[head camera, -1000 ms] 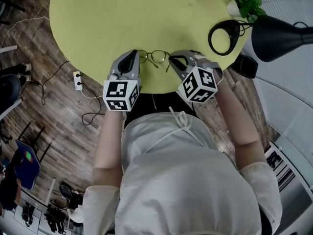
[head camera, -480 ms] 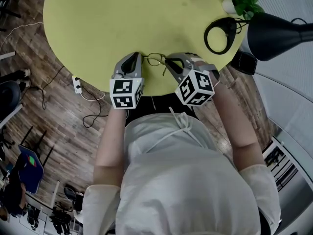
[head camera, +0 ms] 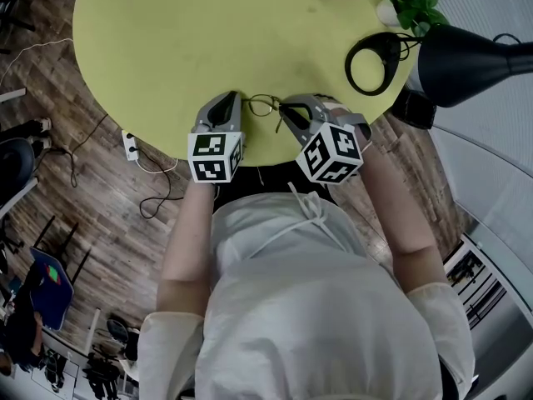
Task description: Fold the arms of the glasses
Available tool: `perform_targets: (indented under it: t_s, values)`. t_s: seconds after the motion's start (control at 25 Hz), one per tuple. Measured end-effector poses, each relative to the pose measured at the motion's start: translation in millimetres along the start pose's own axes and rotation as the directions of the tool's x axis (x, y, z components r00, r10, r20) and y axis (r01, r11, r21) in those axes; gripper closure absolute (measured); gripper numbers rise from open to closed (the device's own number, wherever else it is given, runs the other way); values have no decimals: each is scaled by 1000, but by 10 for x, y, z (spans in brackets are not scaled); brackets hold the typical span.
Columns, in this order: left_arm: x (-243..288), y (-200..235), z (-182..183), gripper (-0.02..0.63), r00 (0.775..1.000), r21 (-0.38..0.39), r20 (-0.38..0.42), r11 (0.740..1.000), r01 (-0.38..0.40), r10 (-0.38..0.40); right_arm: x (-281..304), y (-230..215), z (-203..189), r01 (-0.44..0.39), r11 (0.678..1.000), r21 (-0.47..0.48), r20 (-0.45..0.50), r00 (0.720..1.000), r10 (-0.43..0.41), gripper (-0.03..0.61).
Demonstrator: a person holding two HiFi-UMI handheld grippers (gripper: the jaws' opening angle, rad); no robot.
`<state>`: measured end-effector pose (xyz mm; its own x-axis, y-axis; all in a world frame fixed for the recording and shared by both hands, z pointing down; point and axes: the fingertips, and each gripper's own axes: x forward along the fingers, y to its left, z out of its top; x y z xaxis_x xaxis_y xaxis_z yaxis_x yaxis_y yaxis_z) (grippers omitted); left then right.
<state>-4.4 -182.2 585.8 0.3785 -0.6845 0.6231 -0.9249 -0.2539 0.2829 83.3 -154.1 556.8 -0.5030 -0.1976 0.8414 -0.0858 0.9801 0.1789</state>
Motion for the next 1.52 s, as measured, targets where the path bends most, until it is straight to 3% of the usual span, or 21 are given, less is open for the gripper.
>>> perform_targets:
  t_s: [0.32,0.6,0.88,1.12,1.52]
  values:
    - [-244,29,-32,607,1000,10,-13,1000,-3,3,-11,58,-48,-13,1000,2,-1,1000,13,563]
    - [-340,141,-417,607,992,-21,-119,999,-39,36,-10,52,-15,-7,1000,-23,-10,1000,7,563]
    - [-262,135,-481,607,980,-30,-189,997,-70,63,-14,42,45,-13,999,-46,-11,1000,13,561]
    - [-249,140,-476,607,979,-50,-195,997,-66,55,21,40,125,-43,991,-128,-41,998,38,561]
    - [-236,133,-477,607,982,-51,-185,998,-47,37,239,31,313,-76,992,-98,-42,997,72,560]
